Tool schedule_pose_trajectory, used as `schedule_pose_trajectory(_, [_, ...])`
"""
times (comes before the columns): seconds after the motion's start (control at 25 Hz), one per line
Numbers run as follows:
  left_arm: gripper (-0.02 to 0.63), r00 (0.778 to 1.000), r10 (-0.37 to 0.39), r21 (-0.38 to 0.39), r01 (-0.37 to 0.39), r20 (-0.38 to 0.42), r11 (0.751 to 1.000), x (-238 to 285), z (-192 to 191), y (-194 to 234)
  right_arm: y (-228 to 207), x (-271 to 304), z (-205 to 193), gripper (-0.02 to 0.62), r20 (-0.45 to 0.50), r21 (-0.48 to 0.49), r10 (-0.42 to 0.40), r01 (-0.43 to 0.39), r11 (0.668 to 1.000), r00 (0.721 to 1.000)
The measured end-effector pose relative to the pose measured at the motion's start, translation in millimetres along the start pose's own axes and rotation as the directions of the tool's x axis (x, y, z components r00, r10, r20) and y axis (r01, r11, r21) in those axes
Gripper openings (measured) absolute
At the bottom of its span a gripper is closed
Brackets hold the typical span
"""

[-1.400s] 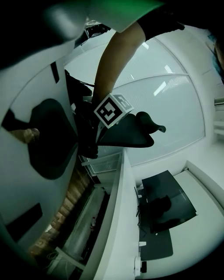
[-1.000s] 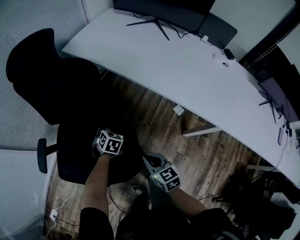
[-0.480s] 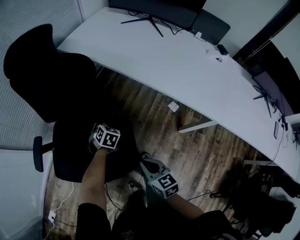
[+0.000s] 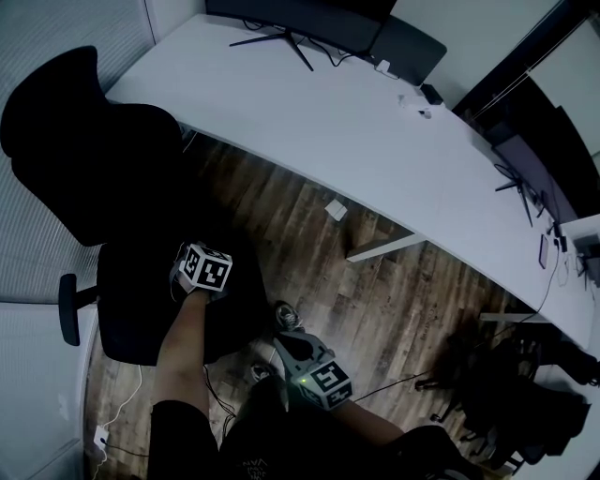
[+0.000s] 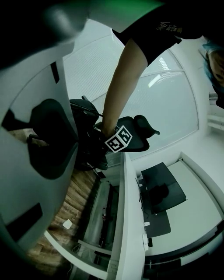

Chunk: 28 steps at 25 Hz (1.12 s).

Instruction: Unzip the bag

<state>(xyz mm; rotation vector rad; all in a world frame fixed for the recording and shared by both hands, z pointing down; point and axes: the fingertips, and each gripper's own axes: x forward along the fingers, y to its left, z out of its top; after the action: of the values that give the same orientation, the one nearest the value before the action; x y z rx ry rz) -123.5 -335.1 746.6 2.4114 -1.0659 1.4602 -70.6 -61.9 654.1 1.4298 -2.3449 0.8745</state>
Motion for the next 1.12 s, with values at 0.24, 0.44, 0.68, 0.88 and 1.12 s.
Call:
schedule_pose_trajectory(0.24, [0.069,1.000,0.009,0.013,-0.009,-0.002,1.000,0,1,0,15,-8,-7,0.043,0.000,0.028,0.002,-0.002,1.000,1.000])
schedule_pose_trajectory(0.44, [0.069,1.000,0.011,0.012,-0.011,-0.003,1.000,-1,-1,-3,26,-11,-12,0.043,-0.006,0.000,0.009,-0.009,1.000,1.000])
schedule_pose_trajectory(0.68, [0.069,1.000,0.010,0.009,-0.010,0.001,1.000,-7,-3,-8,35,-16,-22,0.043,-0.018,-0.023,0.017,-0.017,1.000,1.000])
schedule_pose_trajectory(0.88, [0.071,1.000,-0.010,0.040,0.010,0.018,0.999,-15,-4,-15,34,-23,-27,0.043,-0.012,-0.015,0.015,-0.015,1.000,1.000])
schedule_pose_trajectory(1.12, [0.071,0.999,-0.008,0.058,0.005,0.046,0.998,-29,-6,-22,40,-28,-28,0.044,-0.015,-0.014,0.029,-0.030,0.999,0.999])
